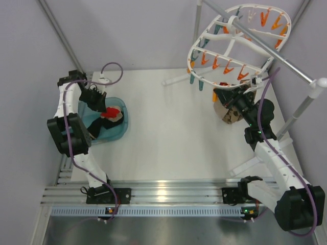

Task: Clip the socks to the hanger
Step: Adjust the sock in the bin.

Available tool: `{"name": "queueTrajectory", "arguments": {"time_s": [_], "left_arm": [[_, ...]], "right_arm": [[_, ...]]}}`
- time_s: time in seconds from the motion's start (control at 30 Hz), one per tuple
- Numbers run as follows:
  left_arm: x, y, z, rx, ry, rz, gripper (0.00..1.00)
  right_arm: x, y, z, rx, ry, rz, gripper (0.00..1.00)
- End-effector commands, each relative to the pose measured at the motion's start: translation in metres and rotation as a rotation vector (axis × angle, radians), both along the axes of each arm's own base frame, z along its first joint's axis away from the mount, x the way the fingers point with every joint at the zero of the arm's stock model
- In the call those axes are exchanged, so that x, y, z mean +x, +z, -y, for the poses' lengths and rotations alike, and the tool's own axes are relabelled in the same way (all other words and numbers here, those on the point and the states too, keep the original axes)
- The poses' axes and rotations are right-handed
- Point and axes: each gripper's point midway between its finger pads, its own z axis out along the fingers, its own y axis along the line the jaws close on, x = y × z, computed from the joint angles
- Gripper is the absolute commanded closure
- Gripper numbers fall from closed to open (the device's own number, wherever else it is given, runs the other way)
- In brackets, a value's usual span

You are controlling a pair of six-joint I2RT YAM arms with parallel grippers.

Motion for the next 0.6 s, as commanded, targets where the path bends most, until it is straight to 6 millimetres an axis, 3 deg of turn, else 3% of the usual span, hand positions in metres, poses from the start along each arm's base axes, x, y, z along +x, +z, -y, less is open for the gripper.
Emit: {"name": "queueTrajectory", "arguments": {"time_s": [0.0,0.17,0.2,0.27,0.33,0.43,0.53,0.57], "left_arm": [[0.005,0.041,0.016,-0.198,0.226,-0.053,1.0],[0.029,0.08,-0.008,-0.358,0.704,-0.035,1.0],[0.034,0.089,-0.031,-0.344,0.788,0.057,1.0],[0.032,0.1,-0.049,-0.378,0.91,0.093,1.0],[0.027,0.119,-0.083,-0.386,1.036,0.2,1.0],[0.014,0.149,-0.119,-0.387,1.186,0.334,1.0],[0.005,0.161,-0.124,-0.344,1.218,0.424,1.0],[0.003,0.156,-0.126,-0.326,1.245,0.423,1.0]], "right_arm": [[0.0,0.008,-0.003,-0.018,0.027,0.005,1.0],[0.001,0.01,-0.003,-0.019,0.025,0.006,1.0],[0.001,0.012,-0.003,-0.02,0.025,0.01,1.0],[0.001,0.012,-0.003,-0.023,0.026,0.012,1.0],[0.002,0.011,-0.003,-0.022,0.026,0.008,1.0],[0.002,0.01,-0.004,-0.024,0.03,0.006,1.0],[0.004,0.008,-0.005,-0.026,0.033,0.0,1.0],[0.004,0.009,-0.005,-0.027,0.035,0.005,1.0]]}}
